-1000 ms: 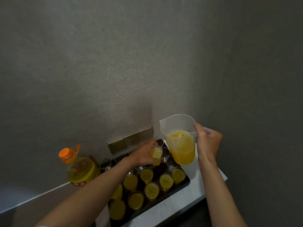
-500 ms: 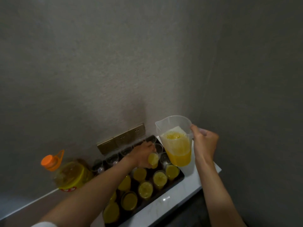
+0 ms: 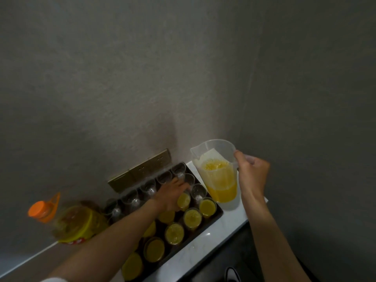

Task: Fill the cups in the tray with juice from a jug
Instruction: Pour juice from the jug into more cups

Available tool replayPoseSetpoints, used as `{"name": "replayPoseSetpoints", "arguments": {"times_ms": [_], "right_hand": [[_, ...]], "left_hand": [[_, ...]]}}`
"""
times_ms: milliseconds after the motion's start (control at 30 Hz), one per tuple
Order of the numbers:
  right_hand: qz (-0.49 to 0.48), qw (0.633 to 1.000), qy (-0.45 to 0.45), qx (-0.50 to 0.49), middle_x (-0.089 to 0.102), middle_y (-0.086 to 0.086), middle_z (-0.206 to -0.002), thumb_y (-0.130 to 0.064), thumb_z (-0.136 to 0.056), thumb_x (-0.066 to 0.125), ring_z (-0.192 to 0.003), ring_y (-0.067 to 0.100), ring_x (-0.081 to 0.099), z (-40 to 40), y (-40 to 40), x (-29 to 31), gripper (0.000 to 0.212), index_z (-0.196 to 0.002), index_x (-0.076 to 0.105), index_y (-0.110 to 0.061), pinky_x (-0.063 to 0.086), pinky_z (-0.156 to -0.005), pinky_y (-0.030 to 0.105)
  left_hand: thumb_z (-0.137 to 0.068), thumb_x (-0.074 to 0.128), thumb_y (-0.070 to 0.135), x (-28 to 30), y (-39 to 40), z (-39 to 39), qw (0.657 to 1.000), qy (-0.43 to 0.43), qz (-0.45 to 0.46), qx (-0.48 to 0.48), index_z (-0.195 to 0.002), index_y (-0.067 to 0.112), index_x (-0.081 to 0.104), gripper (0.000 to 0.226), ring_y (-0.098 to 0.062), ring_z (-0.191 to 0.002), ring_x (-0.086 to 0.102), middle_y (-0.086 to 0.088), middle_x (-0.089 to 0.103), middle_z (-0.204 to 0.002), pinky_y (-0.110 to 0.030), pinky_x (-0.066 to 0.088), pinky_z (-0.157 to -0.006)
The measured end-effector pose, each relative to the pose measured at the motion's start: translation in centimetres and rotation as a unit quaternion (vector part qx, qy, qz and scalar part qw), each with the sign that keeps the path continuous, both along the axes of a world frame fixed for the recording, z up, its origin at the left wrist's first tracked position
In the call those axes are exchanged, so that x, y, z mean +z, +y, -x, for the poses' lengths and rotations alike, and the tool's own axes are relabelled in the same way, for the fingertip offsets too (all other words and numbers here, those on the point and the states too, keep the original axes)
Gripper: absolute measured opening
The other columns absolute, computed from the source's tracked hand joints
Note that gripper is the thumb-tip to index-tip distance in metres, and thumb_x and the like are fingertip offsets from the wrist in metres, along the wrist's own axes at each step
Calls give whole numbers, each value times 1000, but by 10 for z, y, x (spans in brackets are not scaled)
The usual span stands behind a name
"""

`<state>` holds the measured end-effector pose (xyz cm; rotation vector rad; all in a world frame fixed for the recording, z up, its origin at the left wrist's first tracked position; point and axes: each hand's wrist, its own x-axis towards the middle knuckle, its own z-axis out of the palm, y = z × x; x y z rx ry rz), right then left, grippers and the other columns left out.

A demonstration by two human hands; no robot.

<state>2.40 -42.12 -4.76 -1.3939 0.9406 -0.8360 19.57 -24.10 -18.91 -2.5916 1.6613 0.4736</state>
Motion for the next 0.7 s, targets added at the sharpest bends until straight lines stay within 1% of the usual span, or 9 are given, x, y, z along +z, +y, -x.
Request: {"name": "replayPoseSetpoints", "arguments": {"times_ms": [67,100,167,267,367,433,567,633,700], "right_hand": [[-2,1000,3,2,50,20,-56,-28,-90,71,-54,20,46,-2,-2,-3,50,-68,55,14,47,-59,34],[-5,1000,2,2,51,20,-58,-29,-90,71,-55,21,47,-3,-2,-6,51,-72,55,16,48,-61,35],[-12,1000,2,1,50,14,-58,-29,-90,72,-55,21,45,-4,-3,-9,52,-74,54,17,48,-61,36],[-15,1000,2,2,48,12,-57,-33,-88,72,-55,21,45,-6,-4,-11,54,-71,52,15,46,-60,37],[-15,1000,6,0,50,11,-58,-29,-91,72,-56,21,47,-6,-3,-10,50,-70,56,13,50,-64,38],[-18,1000,12,4,53,12,-60,-28,-92,72,-57,21,49,-7,-2,-10,48,-73,57,14,53,-66,42],[-23,999,25,4,55,13,-61,-32,-90,72,-58,22,50,-10,-3,-12,50,-76,58,14,57,-68,55],[-24,999,25,3,53,16,-60,-33,-89,72,-57,22,50,-11,-3,-13,52,-75,56,14,56,-67,57],[-23,999,25,5,52,21,-60,-38,-85,71,-56,22,49,-11,-2,-14,55,-74,54,14,57,-67,57]], "left_hand": [[-72,83,34,-3,0,1,1000,2,-3,0,-135,29,46,73,-24,-130,43,1,47,-146,-40,45,-98],[-74,82,34,-4,0,2,1000,5,-6,0,-137,27,45,73,-25,-130,42,0,46,-147,-41,44,-100],[-76,81,35,-7,0,2,1000,7,-15,2,-139,27,44,74,-25,-128,42,-1,46,-148,-42,44,-100],[-74,82,34,-12,1,3,1000,-3,-29,7,-142,28,41,79,-25,-125,42,0,46,-147,-42,45,-97],[-73,84,32,-16,1,3,1000,-4,-26,15,-143,27,39,83,-23,-124,42,1,46,-146,-41,44,-97],[-72,85,33,-17,1,3,999,0,-26,19,-144,27,37,87,-23,-125,41,2,46,-146,-41,44,-99],[-70,87,37,-18,2,2,999,10,-29,20,-148,27,35,94,-24,-128,40,2,44,-148,-43,42,-102],[-68,88,39,-17,5,0,999,26,-24,21,-148,29,35,97,-24,-127,41,3,44,-148,-42,43,-101],[-67,87,39,-14,7,-3,998,63,-8,25,-144,33,38,92,-22,-124,43,5,46,-145,-41,44,-98]]}}
